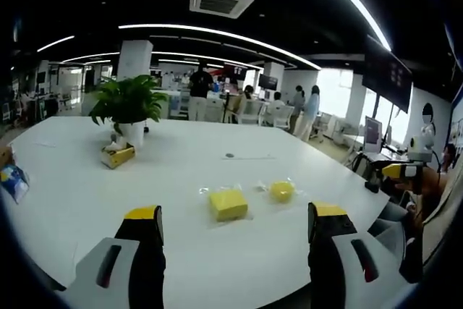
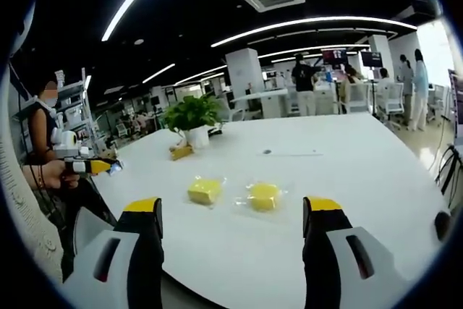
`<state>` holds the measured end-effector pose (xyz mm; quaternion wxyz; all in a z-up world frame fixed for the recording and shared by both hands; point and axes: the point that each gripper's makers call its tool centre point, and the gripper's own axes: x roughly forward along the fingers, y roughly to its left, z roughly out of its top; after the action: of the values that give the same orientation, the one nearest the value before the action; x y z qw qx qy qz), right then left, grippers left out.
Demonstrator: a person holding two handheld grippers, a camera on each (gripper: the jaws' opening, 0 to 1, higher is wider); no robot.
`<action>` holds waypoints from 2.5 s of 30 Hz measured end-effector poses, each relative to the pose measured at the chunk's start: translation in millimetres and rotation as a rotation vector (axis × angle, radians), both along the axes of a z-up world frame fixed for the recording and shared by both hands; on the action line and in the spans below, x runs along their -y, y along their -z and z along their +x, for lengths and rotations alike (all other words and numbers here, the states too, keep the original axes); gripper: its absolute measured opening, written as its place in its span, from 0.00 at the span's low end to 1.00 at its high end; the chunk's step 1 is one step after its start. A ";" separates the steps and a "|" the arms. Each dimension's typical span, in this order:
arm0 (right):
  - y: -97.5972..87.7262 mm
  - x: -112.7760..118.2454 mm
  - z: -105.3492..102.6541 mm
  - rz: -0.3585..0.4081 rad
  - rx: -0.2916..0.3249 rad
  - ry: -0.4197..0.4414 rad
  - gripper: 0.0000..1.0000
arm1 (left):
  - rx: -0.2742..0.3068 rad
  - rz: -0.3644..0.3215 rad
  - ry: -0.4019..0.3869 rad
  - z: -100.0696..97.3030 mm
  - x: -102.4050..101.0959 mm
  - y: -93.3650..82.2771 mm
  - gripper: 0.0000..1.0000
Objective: Compare the silicone blocks by pressing each to a similar depth, holding the contact briefly, and releasing to observe deformation and rebound differences across the visible hardness samples.
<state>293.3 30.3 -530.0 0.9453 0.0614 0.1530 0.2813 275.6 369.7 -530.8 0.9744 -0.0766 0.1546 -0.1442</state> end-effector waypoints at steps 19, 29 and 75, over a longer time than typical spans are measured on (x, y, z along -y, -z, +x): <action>0.5 -5.5 -1.6 0.034 -0.019 -0.009 0.74 | 0.000 -0.009 -0.016 -4.2 -2.7 1.8 0.81; 0.6 -4.8 -2.7 0.031 -0.019 -0.007 0.73 | 0.002 -0.010 -0.015 -5.8 -2.1 0.7 0.81; 7.2 -13.3 15.0 0.014 -0.042 -0.035 0.70 | -0.009 -0.004 0.008 12.3 0.3 -2.5 0.81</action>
<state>308.2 43.6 -537.2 0.9364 0.0710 0.1720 0.2976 287.9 369.4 -528.3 0.9729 -0.0788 0.1588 -0.1482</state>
